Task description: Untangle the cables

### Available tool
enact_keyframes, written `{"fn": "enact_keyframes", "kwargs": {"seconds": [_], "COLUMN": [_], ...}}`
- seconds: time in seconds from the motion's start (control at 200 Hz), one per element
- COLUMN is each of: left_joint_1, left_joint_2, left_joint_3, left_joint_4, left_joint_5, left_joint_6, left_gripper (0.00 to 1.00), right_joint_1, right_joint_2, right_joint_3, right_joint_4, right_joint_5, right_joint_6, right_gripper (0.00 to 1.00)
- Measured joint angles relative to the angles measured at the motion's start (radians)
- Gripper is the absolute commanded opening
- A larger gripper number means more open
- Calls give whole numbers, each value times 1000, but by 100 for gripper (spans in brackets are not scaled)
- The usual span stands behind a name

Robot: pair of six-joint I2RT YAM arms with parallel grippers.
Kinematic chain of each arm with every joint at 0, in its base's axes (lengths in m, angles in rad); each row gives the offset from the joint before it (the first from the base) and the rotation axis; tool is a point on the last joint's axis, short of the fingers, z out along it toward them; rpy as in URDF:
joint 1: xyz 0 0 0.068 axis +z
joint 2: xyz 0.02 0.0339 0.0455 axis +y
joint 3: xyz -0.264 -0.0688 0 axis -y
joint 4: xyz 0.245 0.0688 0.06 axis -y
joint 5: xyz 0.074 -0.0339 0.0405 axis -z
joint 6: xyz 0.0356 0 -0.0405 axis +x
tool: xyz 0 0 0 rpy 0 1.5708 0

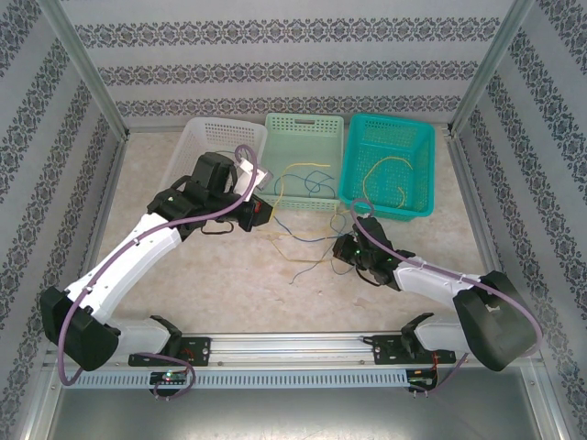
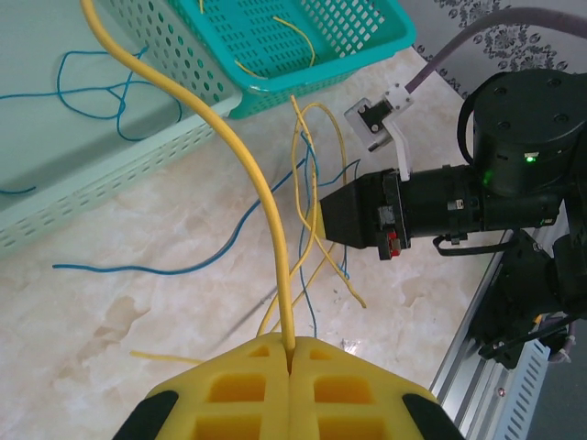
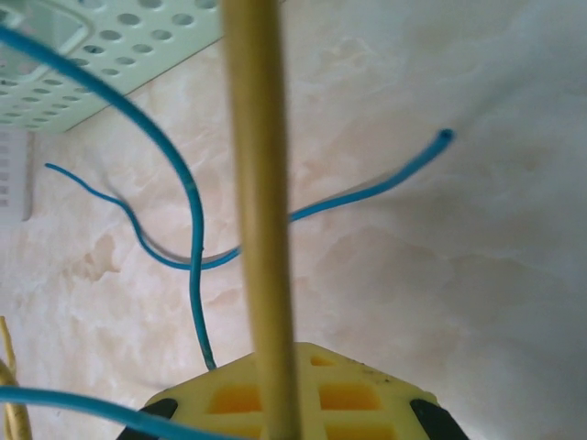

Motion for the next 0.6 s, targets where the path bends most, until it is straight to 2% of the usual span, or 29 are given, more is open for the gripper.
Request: {"fn": "enact_keyframes", "kwargs": {"seconds": [0.195,0.6], "left_joint_1": [0,-3], "left_joint_2": [21,67], "left_joint_3": [0,0], "left_joint_4": [8,-2], "left_joint_5": [-7,-154], "left_joint_6": [-3,10], "left_gripper": [0,0], "right_joint_1": [13,13], "right_joint_2": [-7,-163], "right_joint_3": [0,-31], "right_joint_4": [8,-4], "right_joint_5": [-3,2], "right_joint_6": [0,-1], "right_gripper": [0,0]}}
